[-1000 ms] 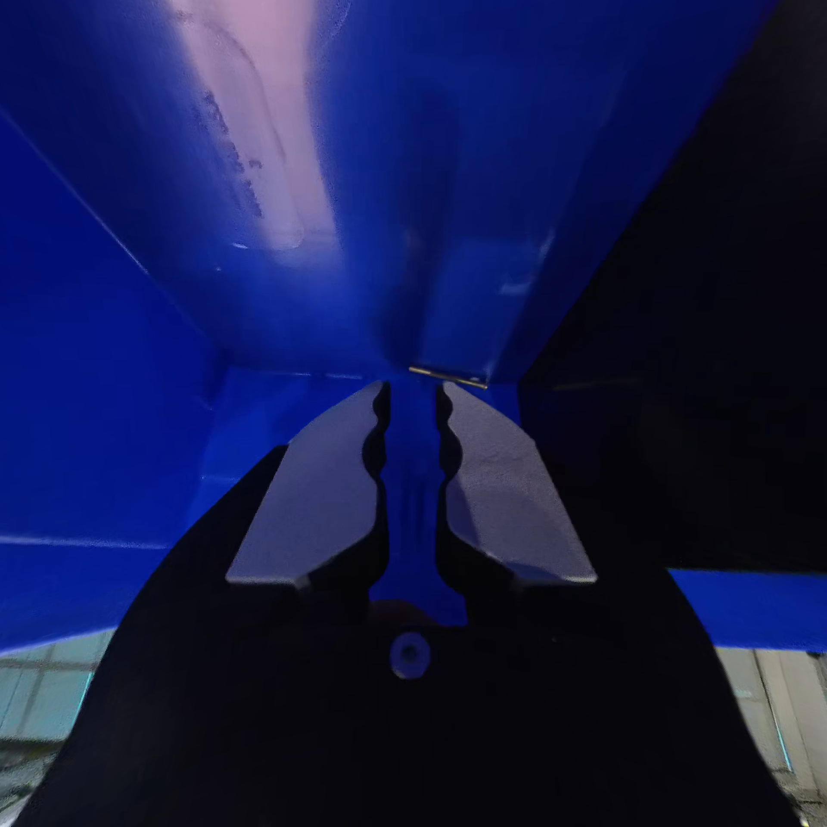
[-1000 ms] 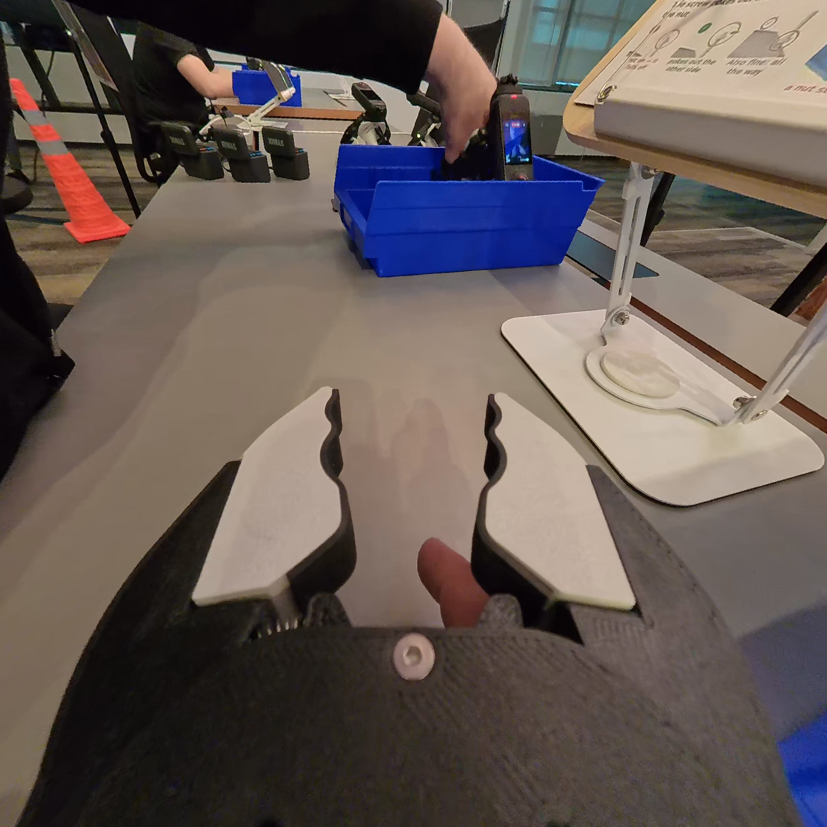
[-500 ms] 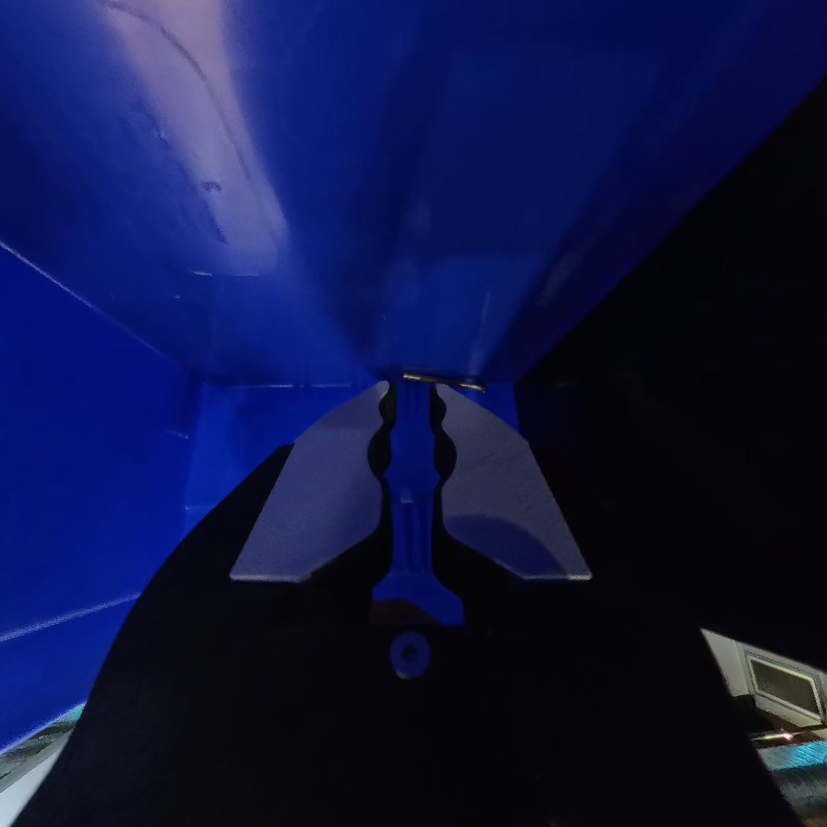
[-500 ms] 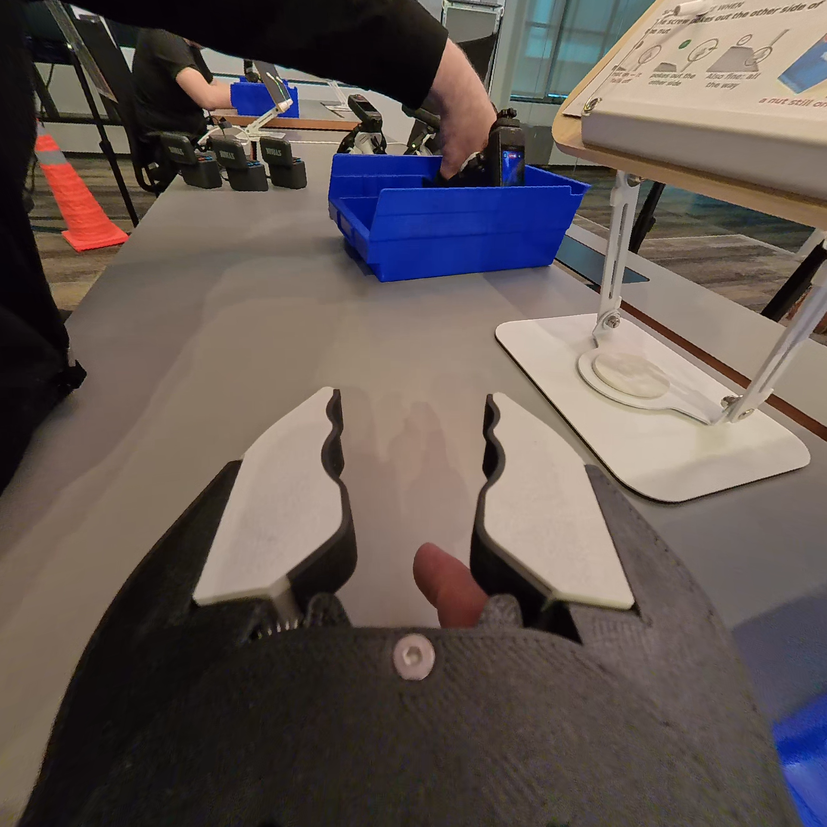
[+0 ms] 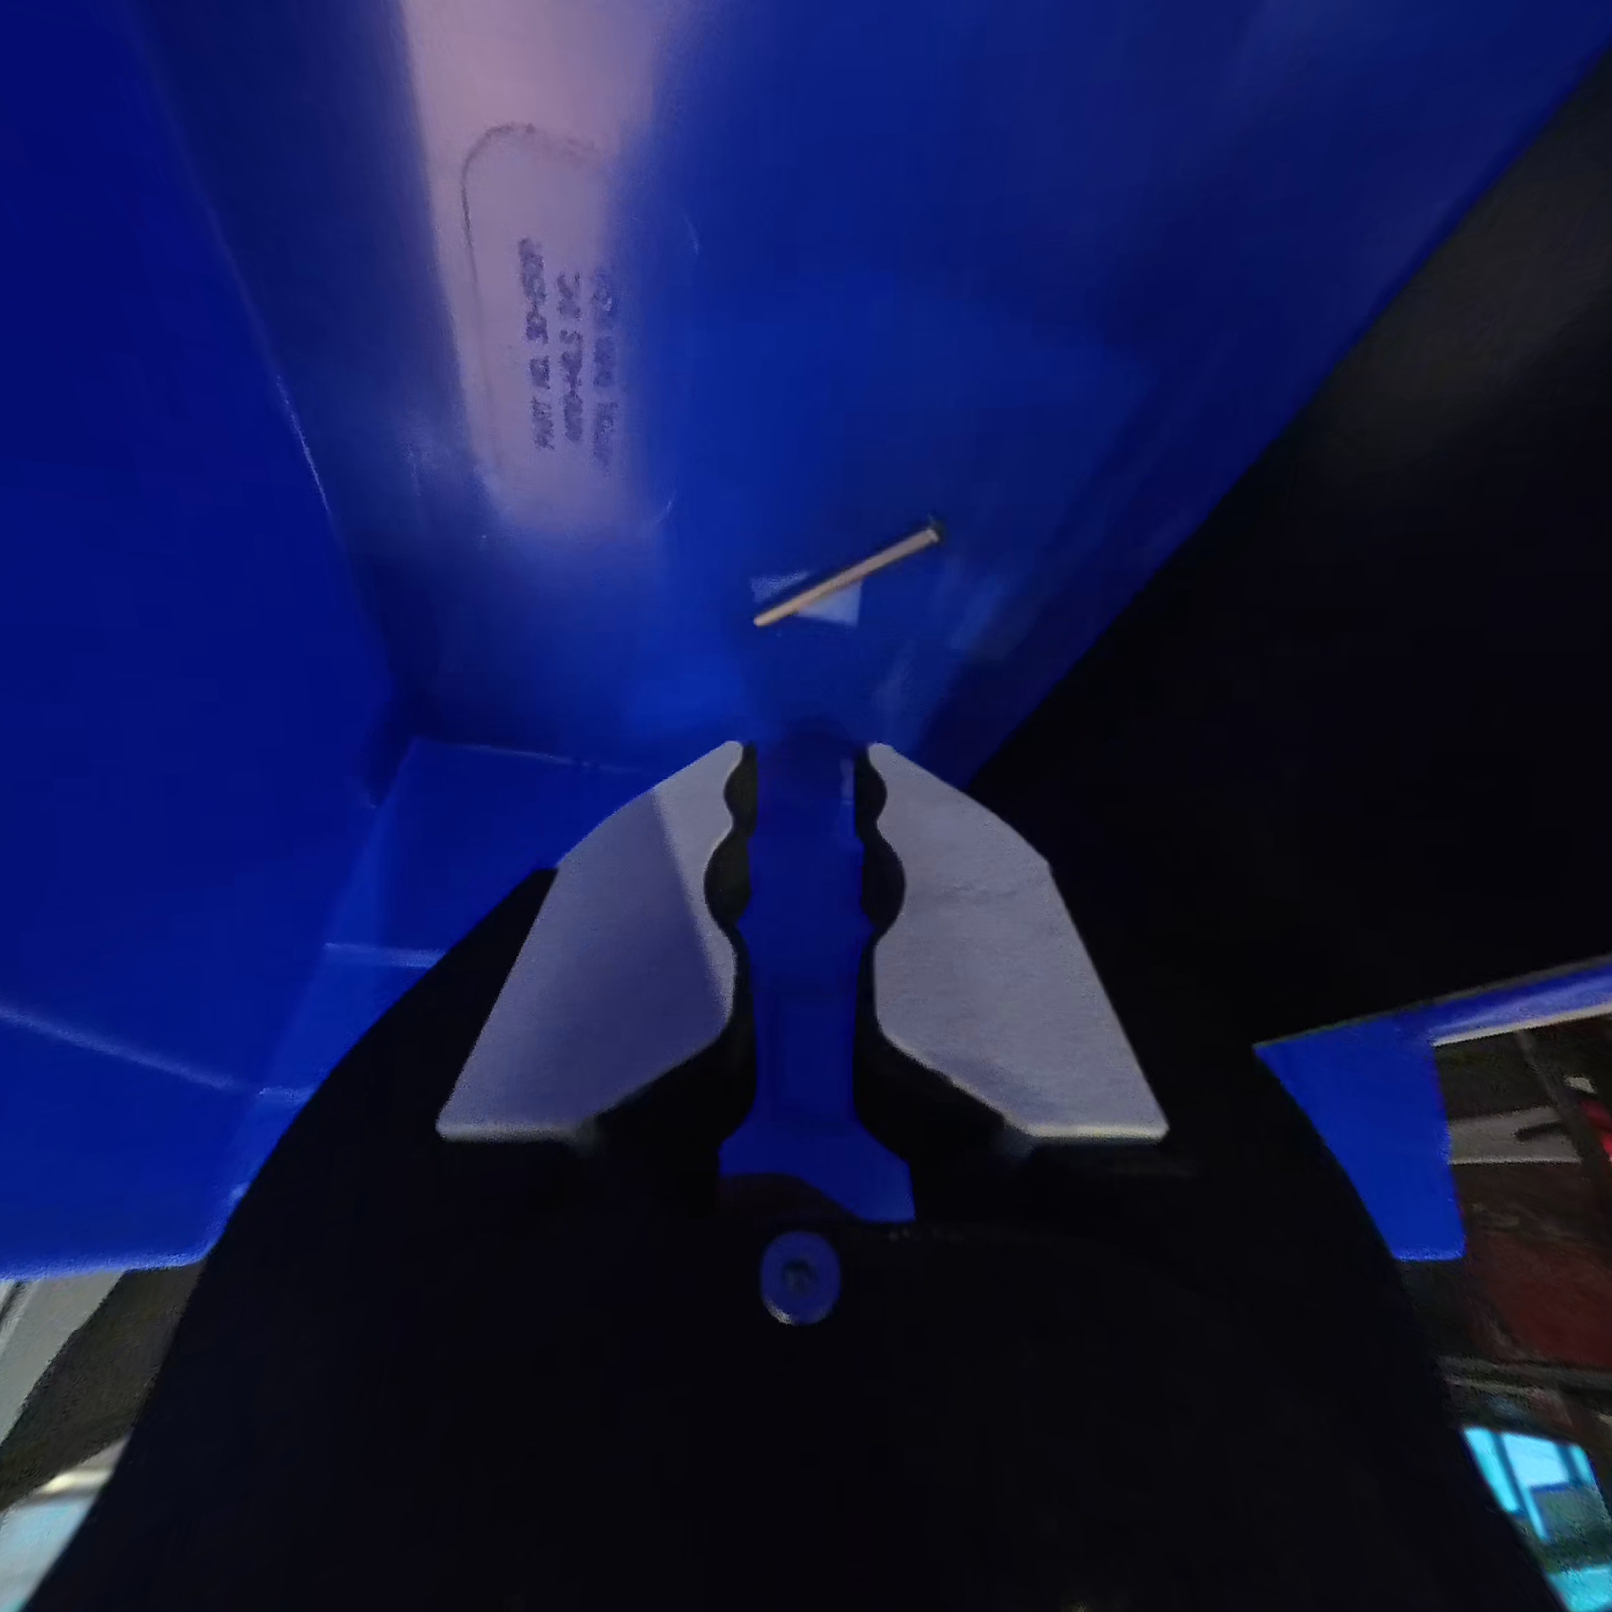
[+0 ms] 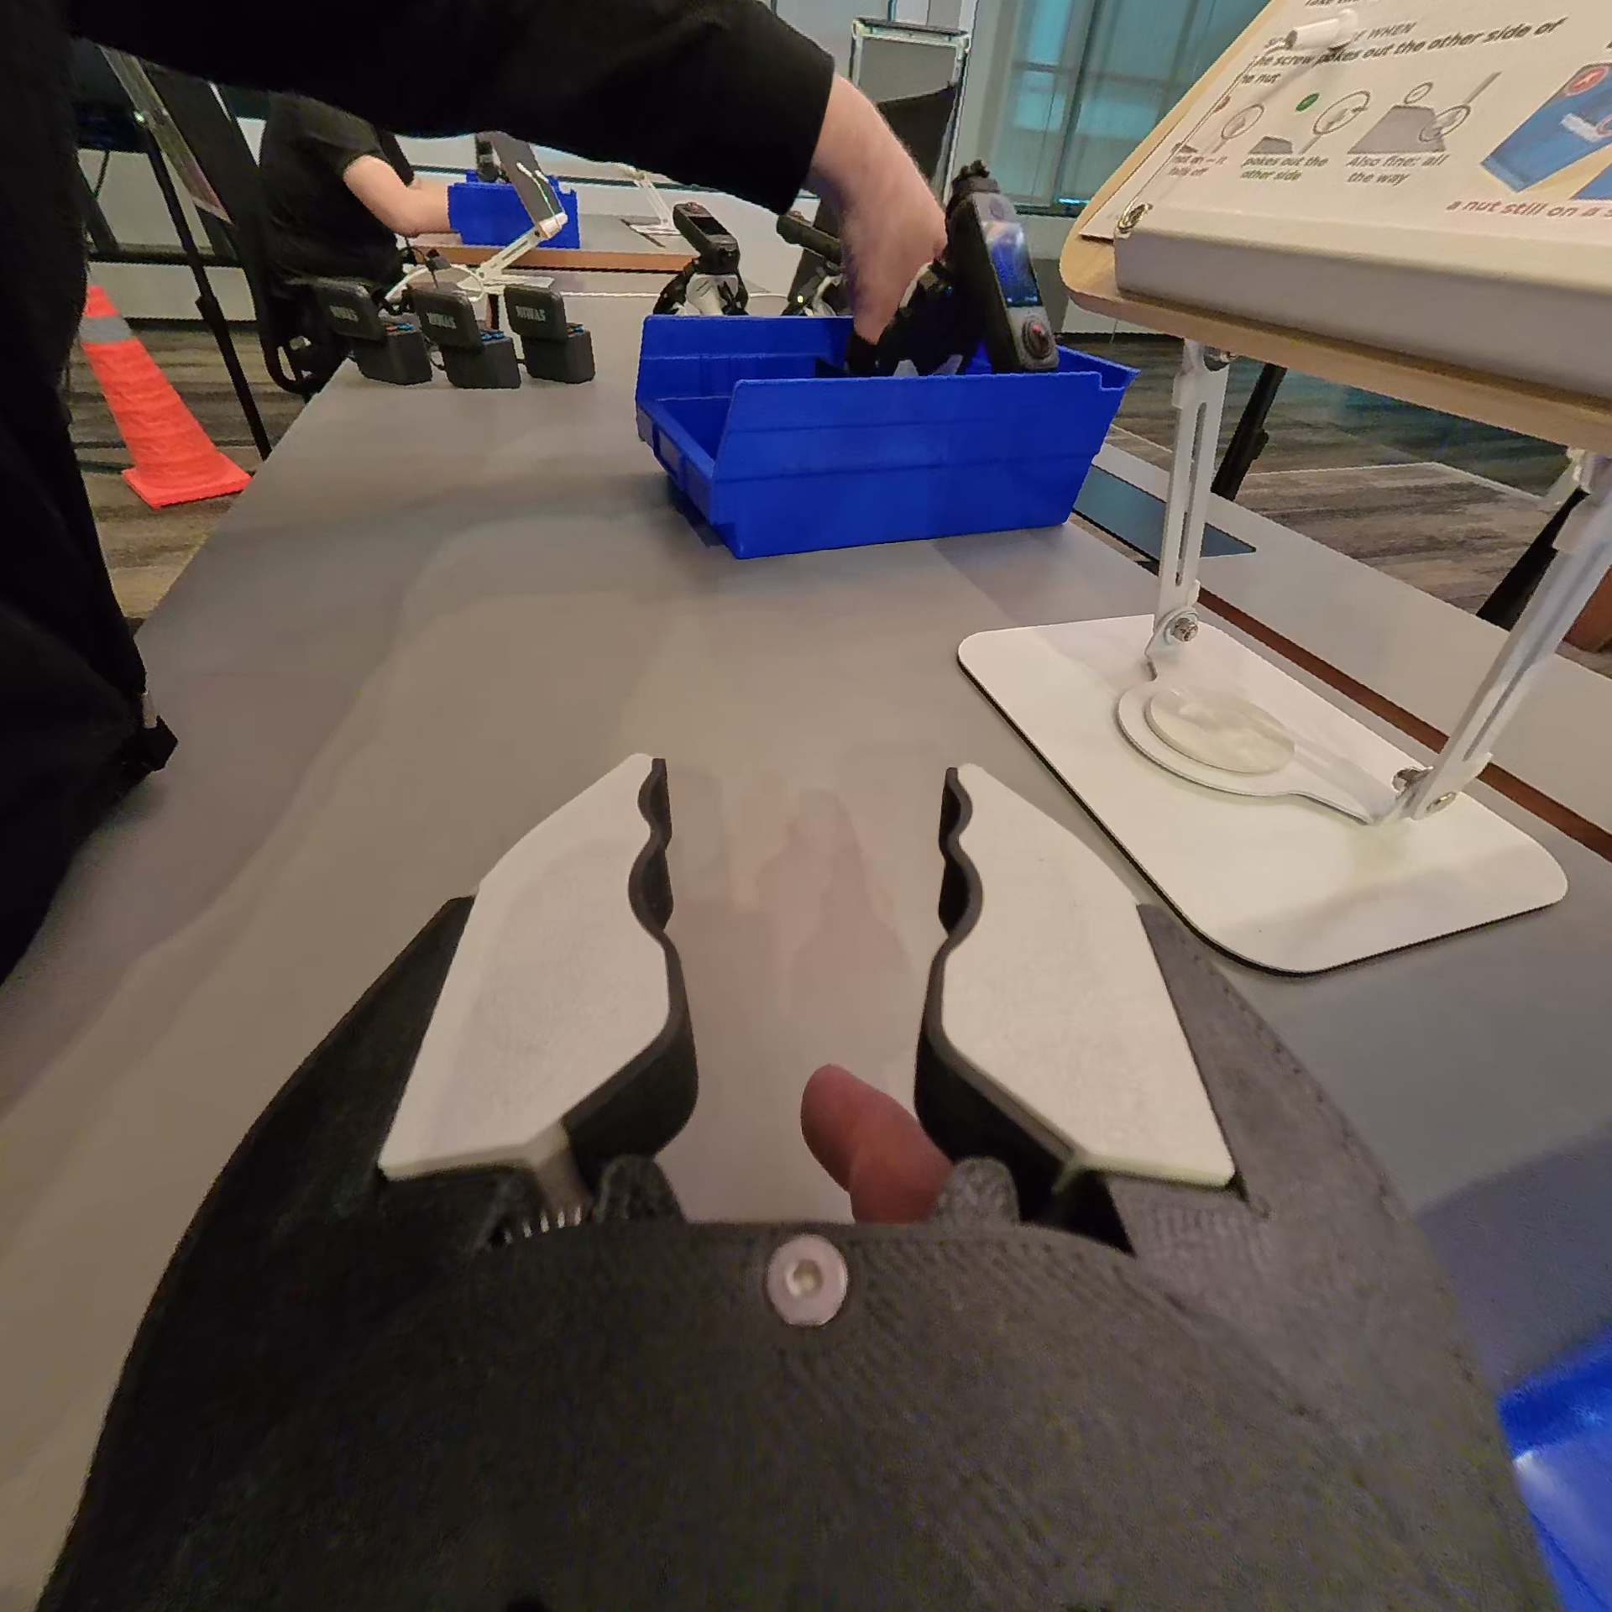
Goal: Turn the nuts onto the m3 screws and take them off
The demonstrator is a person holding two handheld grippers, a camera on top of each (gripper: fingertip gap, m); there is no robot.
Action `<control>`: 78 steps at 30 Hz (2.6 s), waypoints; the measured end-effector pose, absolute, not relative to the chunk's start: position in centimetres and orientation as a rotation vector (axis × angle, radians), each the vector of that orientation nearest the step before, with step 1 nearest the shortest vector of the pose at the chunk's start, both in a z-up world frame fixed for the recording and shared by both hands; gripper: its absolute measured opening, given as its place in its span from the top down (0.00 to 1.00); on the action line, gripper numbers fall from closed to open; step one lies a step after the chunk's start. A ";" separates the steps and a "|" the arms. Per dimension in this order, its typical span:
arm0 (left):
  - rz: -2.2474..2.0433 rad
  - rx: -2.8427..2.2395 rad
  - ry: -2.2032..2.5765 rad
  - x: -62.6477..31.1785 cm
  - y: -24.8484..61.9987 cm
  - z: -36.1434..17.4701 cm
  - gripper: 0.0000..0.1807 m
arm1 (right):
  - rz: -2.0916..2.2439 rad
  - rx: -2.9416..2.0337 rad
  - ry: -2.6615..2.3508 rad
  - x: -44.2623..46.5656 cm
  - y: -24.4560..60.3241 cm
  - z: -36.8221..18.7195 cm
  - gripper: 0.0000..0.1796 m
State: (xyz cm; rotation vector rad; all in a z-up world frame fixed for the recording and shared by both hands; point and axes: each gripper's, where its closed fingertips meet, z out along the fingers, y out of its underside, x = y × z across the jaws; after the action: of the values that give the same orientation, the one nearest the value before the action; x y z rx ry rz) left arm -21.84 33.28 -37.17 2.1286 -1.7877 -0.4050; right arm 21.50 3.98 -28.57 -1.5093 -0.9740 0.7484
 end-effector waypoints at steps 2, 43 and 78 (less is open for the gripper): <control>-0.313 2.209 -1.753 -21.0 32.9 -37.3 0.88 | 0.752 -1.512 -0.975 21.5 4.0 -28.6 0.67; -0.236 2.512 -1.865 -16.8 38.7 -38.0 0.91 | 0.765 -1.488 -0.971 21.6 3.8 -28.3 0.67; -0.111 2.454 -1.905 -15.9 38.1 -37.9 0.95 | 0.772 -1.466 -0.966 21.7 3.6 -28.0 0.67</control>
State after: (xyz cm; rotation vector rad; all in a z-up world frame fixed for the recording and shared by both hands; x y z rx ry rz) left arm -15.86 38.05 -37.93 2.4544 -1.9055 -0.1110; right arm 21.75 3.60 -28.04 -1.4656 -0.9662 0.7720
